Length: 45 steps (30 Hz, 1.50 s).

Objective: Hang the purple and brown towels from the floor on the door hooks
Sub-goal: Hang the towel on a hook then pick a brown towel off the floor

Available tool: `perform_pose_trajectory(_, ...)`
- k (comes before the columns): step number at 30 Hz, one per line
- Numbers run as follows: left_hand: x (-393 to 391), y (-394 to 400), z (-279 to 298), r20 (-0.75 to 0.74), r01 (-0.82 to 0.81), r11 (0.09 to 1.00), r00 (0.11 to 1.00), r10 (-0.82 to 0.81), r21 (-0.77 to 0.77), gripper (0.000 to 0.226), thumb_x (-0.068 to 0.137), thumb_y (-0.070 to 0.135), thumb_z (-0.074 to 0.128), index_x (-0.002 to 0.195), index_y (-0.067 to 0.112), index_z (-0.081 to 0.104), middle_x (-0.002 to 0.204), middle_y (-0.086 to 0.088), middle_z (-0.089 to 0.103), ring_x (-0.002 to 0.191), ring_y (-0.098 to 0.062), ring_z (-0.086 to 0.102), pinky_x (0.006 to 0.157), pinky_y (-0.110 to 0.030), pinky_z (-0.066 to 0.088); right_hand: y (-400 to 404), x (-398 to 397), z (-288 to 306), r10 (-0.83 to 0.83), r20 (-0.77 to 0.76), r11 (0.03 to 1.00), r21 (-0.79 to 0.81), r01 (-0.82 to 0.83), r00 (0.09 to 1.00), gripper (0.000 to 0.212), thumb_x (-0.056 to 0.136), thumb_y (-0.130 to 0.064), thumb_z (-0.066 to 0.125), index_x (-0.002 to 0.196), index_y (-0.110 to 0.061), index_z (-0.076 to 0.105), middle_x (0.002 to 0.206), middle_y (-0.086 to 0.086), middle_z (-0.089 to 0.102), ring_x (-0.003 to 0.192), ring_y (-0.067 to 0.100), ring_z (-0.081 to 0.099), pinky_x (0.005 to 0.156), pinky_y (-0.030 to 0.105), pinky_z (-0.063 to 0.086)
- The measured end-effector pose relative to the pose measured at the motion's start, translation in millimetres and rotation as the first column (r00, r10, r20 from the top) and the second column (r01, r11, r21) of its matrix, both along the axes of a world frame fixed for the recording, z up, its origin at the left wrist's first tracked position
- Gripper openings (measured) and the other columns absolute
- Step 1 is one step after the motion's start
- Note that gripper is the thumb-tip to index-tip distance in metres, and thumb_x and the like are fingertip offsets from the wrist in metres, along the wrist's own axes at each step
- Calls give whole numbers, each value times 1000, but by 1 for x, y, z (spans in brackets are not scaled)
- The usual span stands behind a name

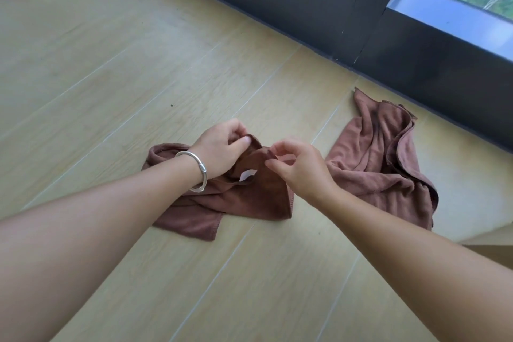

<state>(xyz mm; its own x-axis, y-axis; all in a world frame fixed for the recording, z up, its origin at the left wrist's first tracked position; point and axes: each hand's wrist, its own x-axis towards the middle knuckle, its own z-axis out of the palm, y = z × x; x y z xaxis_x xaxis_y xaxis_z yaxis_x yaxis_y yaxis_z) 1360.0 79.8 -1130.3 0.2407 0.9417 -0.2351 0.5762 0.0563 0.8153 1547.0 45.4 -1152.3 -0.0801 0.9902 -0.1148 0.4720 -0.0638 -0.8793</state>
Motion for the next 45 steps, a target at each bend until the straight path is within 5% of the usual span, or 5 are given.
perform_pose_trajectory(7, -13, 10, -6, -18, -325, 943, 945, 327, 73, 8, 94, 20, 55, 86, 22, 56, 60, 5, 54, 53, -9, 46, 51, -18, 37, -9, -9, -2, 129, 354, 782, 537, -315, 926, 3, 84, -17, 70, 83, -15, 72, 90, -1, 68, 82, 23, 63, 70, 35, 51)
perform_pose_trajectory(13, -24, 7, 2, 183, -428, 904, 888, 423, -11, 6, 91, 20, 61, 93, 20, 67, 66, 12, 67, 42, 6, 53, 35, -7, 34, -34, -8, -6, 565, 529, 636, 211, -742, 634, 14, 83, -35, 65, 82, -21, 67, 70, -7, 64, 67, 20, 62, 55, 31, 48)
perform_pose_trajectory(19, -30, -2, 6, 313, -338, 936, 883, 350, -96, 8, 86, 22, 69, 79, 24, 70, 67, 10, 71, 54, 0, 62, 42, -11, 42, -8, 5, -12, 66, 392, 963, 215, -161, 917, 18, 80, -41, 68, 93, -29, 65, 82, -16, 59, 73, 3, 55, 71, 29, 50)
perform_pose_trajectory(26, -43, 0, 17, 400, -444, 896, 819, 411, -10, 8, 87, 24, 69, 80, 26, 72, 73, 10, 72, 69, -3, 66, 62, -18, 50, 8, 17, -33, 368, 308, 917, -275, -288, 877, 16, 80, -27, 71, 69, -20, 61, 66, -8, 61, 65, 12, 58, 62, 25, 48)
perform_pose_trajectory(45, -124, 21, 26, 459, -923, 356, 382, 802, 146, 10, 93, 27, 58, 86, 21, 60, 71, 12, 50, 57, 5, 45, 65, -10, 40, 30, 26, -6, -61, 252, 937, 347, -32, 966, 7, 85, -16, 64, 86, -23, 64, 79, -14, 55, 75, 4, 50, 70, 24, 43)
